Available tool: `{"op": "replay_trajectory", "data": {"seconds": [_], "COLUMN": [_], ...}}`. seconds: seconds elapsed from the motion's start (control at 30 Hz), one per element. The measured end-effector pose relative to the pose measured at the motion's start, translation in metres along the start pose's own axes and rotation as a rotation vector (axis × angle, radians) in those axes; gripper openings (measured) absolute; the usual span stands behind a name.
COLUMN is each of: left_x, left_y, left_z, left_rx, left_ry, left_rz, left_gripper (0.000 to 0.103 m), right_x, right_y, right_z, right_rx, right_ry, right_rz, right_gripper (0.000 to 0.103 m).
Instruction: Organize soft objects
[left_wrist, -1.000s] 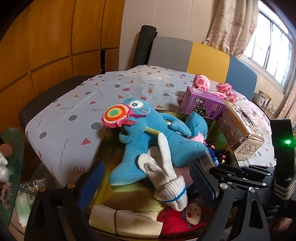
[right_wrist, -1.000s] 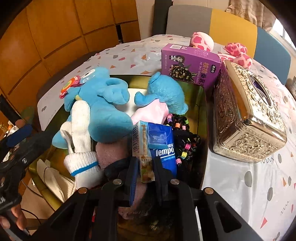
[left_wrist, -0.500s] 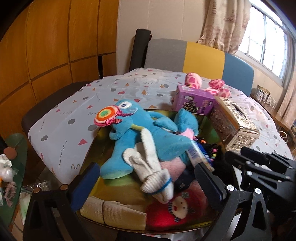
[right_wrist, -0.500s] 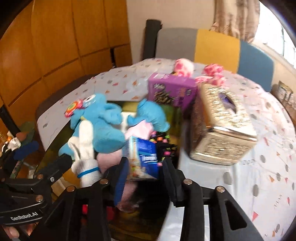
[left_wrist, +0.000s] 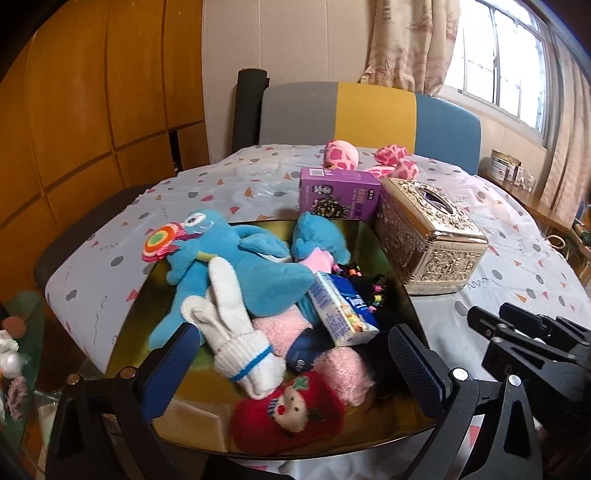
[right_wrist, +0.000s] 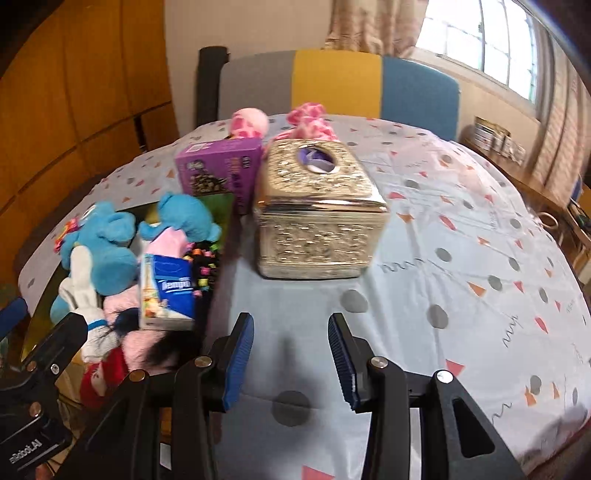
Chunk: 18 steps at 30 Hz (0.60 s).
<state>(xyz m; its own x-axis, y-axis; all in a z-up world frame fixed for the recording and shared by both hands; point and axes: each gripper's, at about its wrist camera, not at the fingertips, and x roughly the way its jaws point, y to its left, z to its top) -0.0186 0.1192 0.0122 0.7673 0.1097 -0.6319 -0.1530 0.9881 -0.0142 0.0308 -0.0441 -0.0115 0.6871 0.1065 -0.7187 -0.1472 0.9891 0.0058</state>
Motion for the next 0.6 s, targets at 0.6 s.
{"op": "replay_trajectory", "data": {"seconds": [0.6], "left_x": [-0.005], "left_y": [0.004], "left_z": [-0.003], "left_rx": [-0.057], "left_ry": [0.002], "left_rz": [0.006], "left_gripper": [0.103], "right_x": [-0.012], "right_y": [-0.027], "right_z": [0.003], "right_rx": [0.061], "right_ry": [-0.065], "right_rz": [-0.035], "right_gripper": [0.043]}}
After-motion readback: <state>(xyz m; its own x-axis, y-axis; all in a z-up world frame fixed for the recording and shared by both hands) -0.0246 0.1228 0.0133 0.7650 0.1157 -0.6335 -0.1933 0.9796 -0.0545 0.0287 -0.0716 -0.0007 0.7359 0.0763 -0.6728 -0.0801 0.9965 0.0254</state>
